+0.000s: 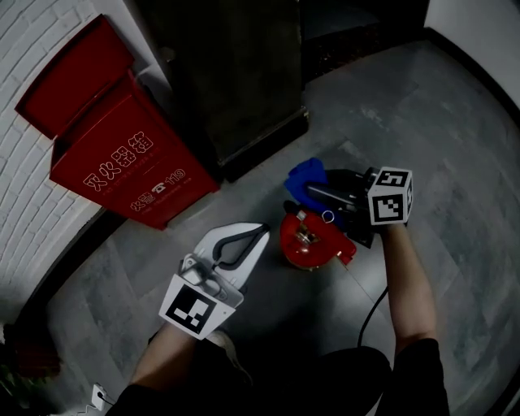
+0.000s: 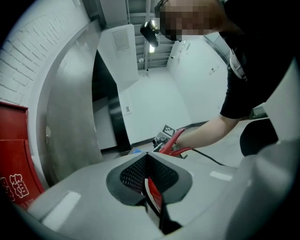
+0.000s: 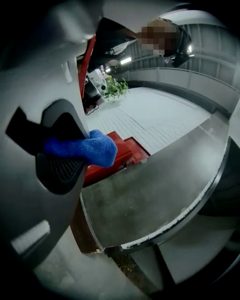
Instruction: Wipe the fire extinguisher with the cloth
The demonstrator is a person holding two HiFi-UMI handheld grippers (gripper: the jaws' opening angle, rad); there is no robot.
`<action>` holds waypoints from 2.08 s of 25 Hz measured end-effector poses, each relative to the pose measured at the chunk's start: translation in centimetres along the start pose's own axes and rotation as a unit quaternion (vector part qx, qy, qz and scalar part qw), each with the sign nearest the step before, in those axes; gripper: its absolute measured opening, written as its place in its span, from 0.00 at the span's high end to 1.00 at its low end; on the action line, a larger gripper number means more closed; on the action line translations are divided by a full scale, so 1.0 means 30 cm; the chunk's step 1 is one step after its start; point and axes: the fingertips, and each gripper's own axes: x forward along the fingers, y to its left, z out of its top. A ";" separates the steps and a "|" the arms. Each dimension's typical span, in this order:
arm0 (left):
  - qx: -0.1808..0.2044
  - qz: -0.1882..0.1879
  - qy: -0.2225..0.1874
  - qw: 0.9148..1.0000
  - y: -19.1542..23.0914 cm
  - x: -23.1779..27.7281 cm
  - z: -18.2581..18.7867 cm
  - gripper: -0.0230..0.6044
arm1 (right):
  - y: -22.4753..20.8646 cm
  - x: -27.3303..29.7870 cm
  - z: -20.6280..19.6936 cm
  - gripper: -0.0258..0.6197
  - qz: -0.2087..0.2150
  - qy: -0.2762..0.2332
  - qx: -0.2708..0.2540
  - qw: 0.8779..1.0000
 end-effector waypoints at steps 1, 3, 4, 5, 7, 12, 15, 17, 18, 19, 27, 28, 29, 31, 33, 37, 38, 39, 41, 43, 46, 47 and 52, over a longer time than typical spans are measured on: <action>-0.002 -0.002 -0.003 1.000 -0.004 0.003 0.001 0.96 | -0.013 -0.011 0.000 0.85 -0.006 -0.023 0.017 1.000; -0.011 -0.009 -0.011 1.000 -0.015 0.016 0.004 0.96 | -0.045 -0.046 -0.009 0.85 -0.021 -0.070 0.057 0.996; -0.018 -0.013 -0.015 1.000 -0.021 0.024 0.004 0.96 | -0.065 -0.066 -0.021 0.85 -0.030 -0.089 0.079 0.992; -0.024 -0.016 -0.018 0.999 -0.028 0.032 0.004 0.96 | -0.085 -0.086 -0.041 0.85 -0.039 -0.104 0.099 0.989; -0.033 -0.017 -0.022 0.999 -0.038 0.046 0.001 0.96 | -0.126 -0.124 -0.098 0.85 -0.063 -0.118 0.134 0.982; -0.045 -0.007 -0.054 0.998 -0.043 0.075 0.041 0.96 | -0.169 -0.187 -0.264 0.85 -0.083 -0.160 0.213 0.960; -0.057 -0.012 -0.081 0.995 -0.063 0.102 0.083 0.94 | -0.185 -0.201 -0.358 0.85 -0.082 -0.196 0.270 0.939; -0.070 -0.021 -0.090 0.993 -0.074 0.118 0.098 0.90 | -0.198 -0.205 -0.413 0.85 -0.081 -0.214 0.296 0.927; -0.077 -0.025 -0.091 0.993 -0.075 0.123 0.097 0.90 | -0.205 -0.204 -0.437 0.85 -0.079 -0.222 0.305 0.923; -0.085 -0.027 -0.090 0.992 -0.073 0.127 0.089 0.90 | -0.217 -0.205 -0.464 0.85 -0.081 -0.227 0.315 0.918; -0.119 -0.001 -0.072 0.990 -0.045 0.139 0.046 0.90 | -0.343 -0.199 -0.677 0.85 -0.144 -0.179 0.336 0.913; -0.115 0.002 -0.069 0.991 -0.052 0.141 0.046 0.90 | -0.355 -0.197 -0.691 0.85 -0.152 -0.173 0.331 0.915; -0.110 0.004 -0.065 0.992 -0.062 0.144 0.044 0.88 | -0.366 -0.195 -0.706 0.85 -0.162 -0.167 0.327 0.916; -0.111 0.008 -0.058 0.992 -0.075 0.147 0.037 0.83 | -0.380 -0.189 -0.735 0.85 -0.174 -0.156 0.320 0.918; -0.140 0.011 -0.059 0.988 -0.067 0.149 0.026 0.80 | -0.388 -0.186 -0.752 0.85 -0.178 -0.150 0.316 0.920; -0.210 0.007 -0.075 0.975 -0.046 0.144 0.009 0.73 | -0.411 -0.175 -0.768 0.85 -0.174 -0.155 0.323 0.917; -0.217 0.005 -0.078 0.973 -0.047 0.144 0.007 0.74 | -0.418 -0.177 -0.777 0.85 -0.173 -0.160 0.332 0.913; -0.222 0.003 -0.081 0.972 -0.048 0.146 0.006 0.74 | -0.427 -0.181 -0.792 0.85 -0.175 -0.163 0.342 0.909; -0.223 0.002 -0.087 0.971 -0.048 0.149 0.007 0.74 | -0.446 -0.186 -0.846 0.85 -0.197 -0.150 0.356 0.901; -0.209 0.008 -0.085 0.974 -0.046 0.141 0.003 0.73 | -0.458 -0.180 -0.936 0.85 -0.236 -0.107 0.359 0.897; -0.187 0.021 -0.066 0.980 -0.037 0.118 -0.025 0.73 | -0.463 -0.184 -1.044 0.85 -0.273 -0.072 0.363 0.888; -0.194 0.023 -0.063 0.979 -0.030 0.108 -0.040 0.73 | -0.464 -0.189 -1.061 0.85 -0.278 -0.067 0.359 0.888; -0.253 0.051 -0.052 0.965 0.019 0.071 -0.132 0.60 | -0.477 -0.193 -1.126 0.85 -0.322 0.003 0.307 0.895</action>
